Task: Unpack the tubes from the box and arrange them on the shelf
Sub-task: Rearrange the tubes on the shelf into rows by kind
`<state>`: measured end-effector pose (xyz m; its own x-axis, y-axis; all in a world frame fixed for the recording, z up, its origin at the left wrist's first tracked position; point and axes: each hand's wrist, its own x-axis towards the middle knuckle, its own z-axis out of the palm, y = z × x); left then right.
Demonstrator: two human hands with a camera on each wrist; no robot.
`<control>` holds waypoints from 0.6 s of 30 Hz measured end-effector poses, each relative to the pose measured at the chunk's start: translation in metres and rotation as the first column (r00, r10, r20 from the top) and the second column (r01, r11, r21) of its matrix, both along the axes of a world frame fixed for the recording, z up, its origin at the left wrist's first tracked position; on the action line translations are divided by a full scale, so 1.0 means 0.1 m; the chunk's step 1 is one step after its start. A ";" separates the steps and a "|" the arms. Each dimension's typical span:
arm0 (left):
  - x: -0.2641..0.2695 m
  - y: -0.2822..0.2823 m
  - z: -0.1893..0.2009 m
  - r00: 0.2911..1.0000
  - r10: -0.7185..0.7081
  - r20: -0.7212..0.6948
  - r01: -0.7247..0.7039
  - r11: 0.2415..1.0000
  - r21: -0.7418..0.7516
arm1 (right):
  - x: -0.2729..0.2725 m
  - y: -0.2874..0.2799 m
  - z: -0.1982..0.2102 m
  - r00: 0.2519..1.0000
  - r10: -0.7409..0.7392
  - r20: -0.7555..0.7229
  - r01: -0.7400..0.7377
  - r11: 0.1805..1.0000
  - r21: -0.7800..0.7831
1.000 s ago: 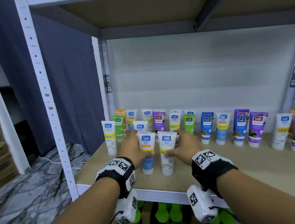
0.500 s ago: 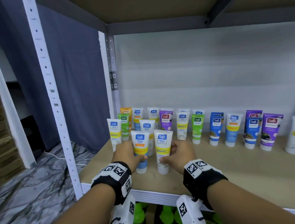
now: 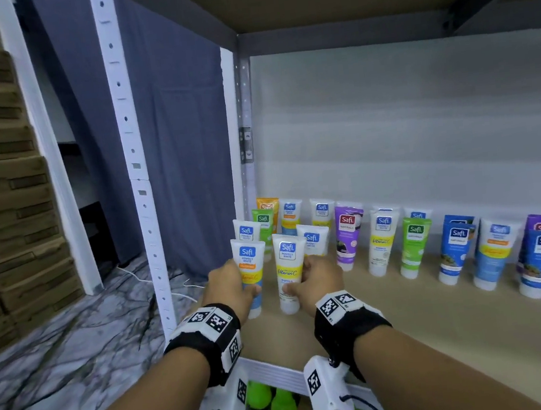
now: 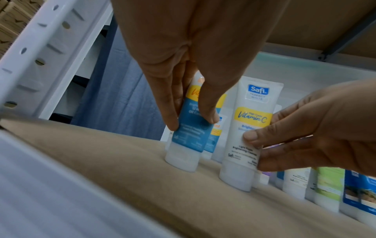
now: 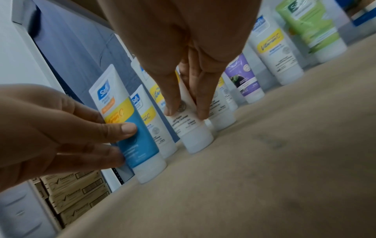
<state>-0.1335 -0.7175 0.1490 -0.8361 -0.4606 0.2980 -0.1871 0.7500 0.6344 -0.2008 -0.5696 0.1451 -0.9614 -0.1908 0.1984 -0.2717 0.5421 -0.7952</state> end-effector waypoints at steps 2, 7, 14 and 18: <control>-0.02 -0.06 0.01 1.000 0.021 0.015 -0.021 1.000 0.006 | -0.06 -0.09 0.00 1.000 -0.023 0.004 0.023 1.000 0.019; -0.06 -0.13 0.02 0.999 0.046 0.017 -0.046 0.999 -0.006 | -0.17 -0.25 0.02 0.998 -0.069 -0.002 0.069 0.996 0.063; -0.08 -0.15 -0.01 0.999 0.029 -0.012 -0.029 1.000 0.002 | -0.25 -0.41 0.02 0.994 -0.104 0.038 0.099 0.989 0.105; -0.06 -0.15 -0.02 0.999 0.022 -0.024 -0.021 1.000 0.018 | -0.26 -0.46 0.03 0.988 -0.136 0.069 0.125 0.983 0.137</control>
